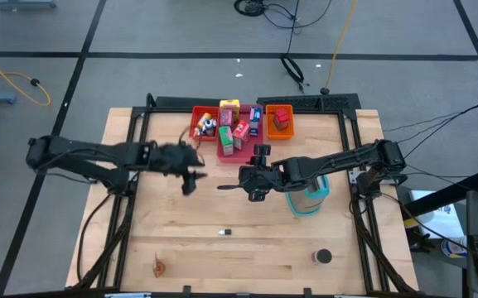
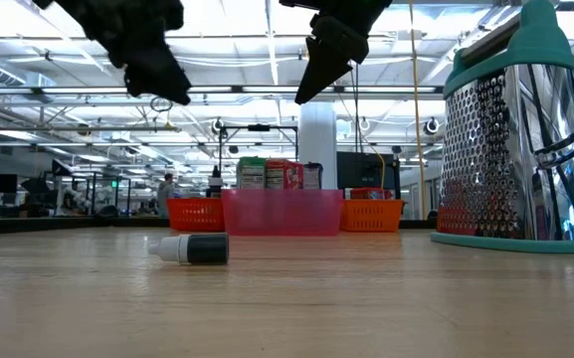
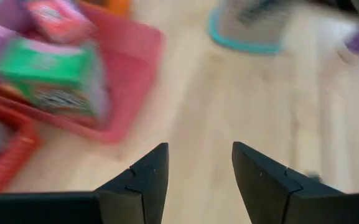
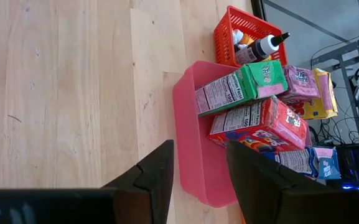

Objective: Pick & Place Kitchen Items
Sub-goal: Put the small black food coloring bottle into the red bin

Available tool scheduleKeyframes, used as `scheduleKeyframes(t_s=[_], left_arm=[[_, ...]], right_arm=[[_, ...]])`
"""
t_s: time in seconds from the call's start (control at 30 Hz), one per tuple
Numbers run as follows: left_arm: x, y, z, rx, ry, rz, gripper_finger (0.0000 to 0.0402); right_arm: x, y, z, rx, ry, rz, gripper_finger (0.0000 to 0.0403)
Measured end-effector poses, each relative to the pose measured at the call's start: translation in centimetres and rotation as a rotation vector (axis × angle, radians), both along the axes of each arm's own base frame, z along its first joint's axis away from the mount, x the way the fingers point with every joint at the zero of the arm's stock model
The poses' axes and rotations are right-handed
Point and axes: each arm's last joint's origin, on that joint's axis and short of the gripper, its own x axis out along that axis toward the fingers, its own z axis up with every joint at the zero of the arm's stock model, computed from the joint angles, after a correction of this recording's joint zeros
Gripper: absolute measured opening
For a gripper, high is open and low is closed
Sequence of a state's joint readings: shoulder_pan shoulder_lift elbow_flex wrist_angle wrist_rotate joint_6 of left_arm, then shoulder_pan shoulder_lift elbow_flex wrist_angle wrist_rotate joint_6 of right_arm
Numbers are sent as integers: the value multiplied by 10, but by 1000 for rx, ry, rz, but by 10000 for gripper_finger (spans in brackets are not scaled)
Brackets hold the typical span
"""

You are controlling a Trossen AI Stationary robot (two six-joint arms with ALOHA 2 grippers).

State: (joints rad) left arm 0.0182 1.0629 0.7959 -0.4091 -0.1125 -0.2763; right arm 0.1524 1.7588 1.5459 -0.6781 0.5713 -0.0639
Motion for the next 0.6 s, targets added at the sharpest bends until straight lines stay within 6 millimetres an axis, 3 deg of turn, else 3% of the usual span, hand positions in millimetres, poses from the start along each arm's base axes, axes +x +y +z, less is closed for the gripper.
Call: scheduleKeyframes(t_s=[0.37, 0.6], left_arm=[[17, -89, -21, 44, -16, -210, 175], [35, -127, -51, 53, -10, -293, 175]], right_arm=[[0, 0, 0, 0, -1, 0, 139], [0, 0, 0, 1, -6, 0, 139]])
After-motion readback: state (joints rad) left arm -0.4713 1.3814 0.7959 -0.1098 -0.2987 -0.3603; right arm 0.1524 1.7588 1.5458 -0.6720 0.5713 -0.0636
